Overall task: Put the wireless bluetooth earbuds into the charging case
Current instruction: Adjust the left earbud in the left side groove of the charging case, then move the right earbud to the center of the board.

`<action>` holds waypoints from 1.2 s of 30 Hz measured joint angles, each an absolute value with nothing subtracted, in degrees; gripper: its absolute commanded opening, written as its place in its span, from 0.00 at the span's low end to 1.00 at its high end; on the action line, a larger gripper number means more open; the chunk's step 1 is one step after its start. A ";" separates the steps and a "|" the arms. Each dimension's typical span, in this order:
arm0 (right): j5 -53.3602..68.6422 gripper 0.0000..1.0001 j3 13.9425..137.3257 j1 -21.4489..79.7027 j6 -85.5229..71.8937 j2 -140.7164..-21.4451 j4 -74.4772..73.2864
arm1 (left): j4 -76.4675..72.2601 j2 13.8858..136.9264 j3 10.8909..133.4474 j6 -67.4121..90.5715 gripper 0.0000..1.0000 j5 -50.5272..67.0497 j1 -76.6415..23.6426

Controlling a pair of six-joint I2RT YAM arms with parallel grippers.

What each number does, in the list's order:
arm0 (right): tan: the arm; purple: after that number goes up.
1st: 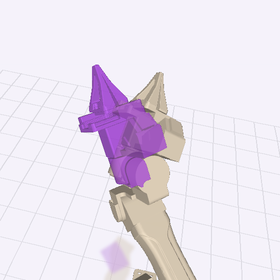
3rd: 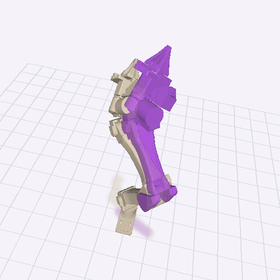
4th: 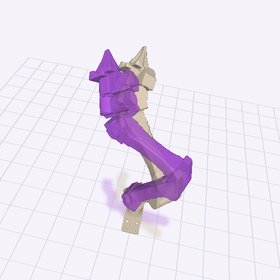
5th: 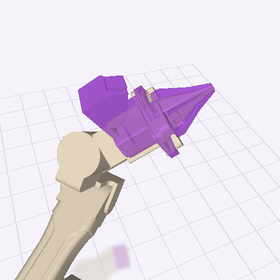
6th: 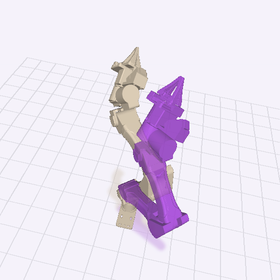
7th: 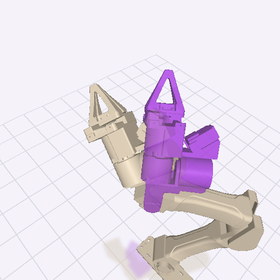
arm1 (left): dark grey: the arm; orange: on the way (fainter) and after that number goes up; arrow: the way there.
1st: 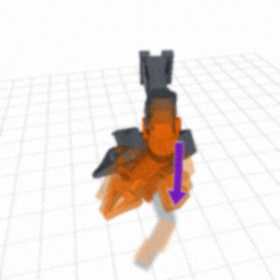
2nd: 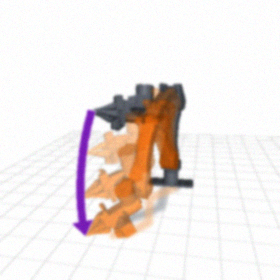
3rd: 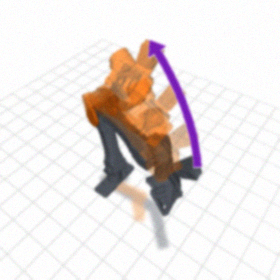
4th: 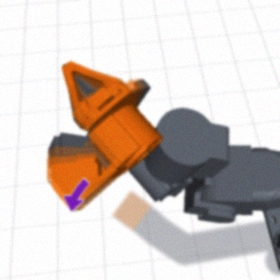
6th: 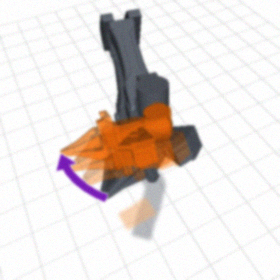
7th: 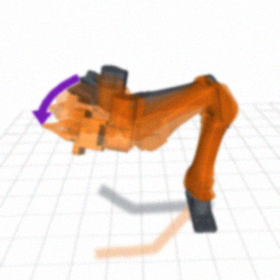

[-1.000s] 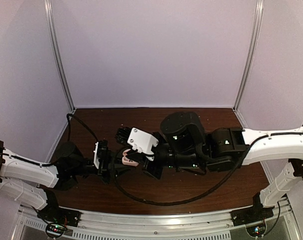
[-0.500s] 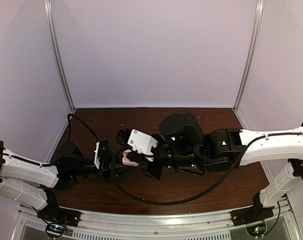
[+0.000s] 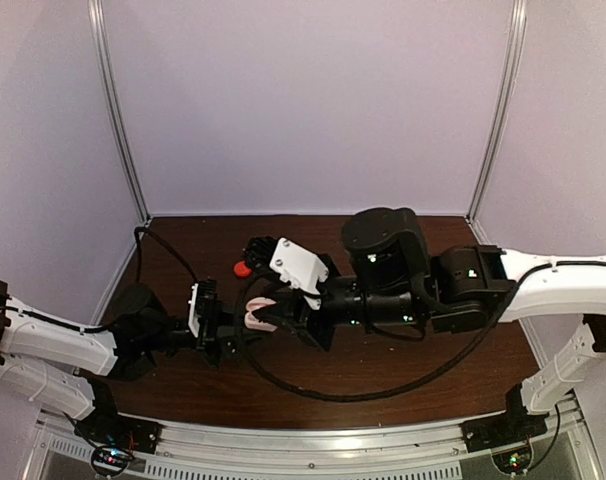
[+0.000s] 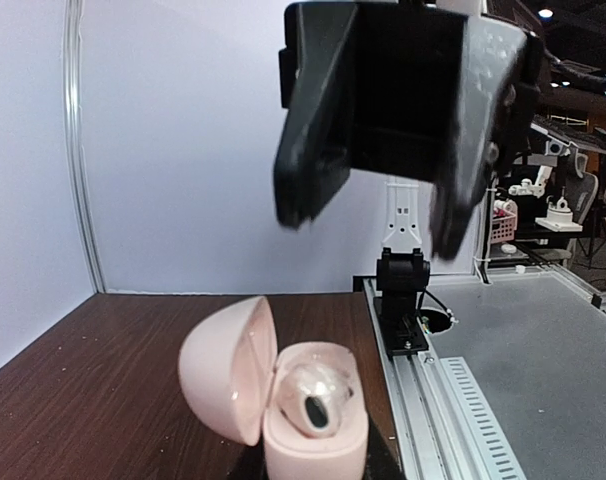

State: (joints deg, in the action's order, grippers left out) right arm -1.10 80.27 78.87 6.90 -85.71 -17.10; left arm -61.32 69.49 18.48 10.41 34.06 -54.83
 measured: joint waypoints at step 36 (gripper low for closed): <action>7.75 0.73 52.64 16.03 -13.30 -83.96 -34.81 | -62.96 72.58 18.46 10.35 0.00 33.28 -54.83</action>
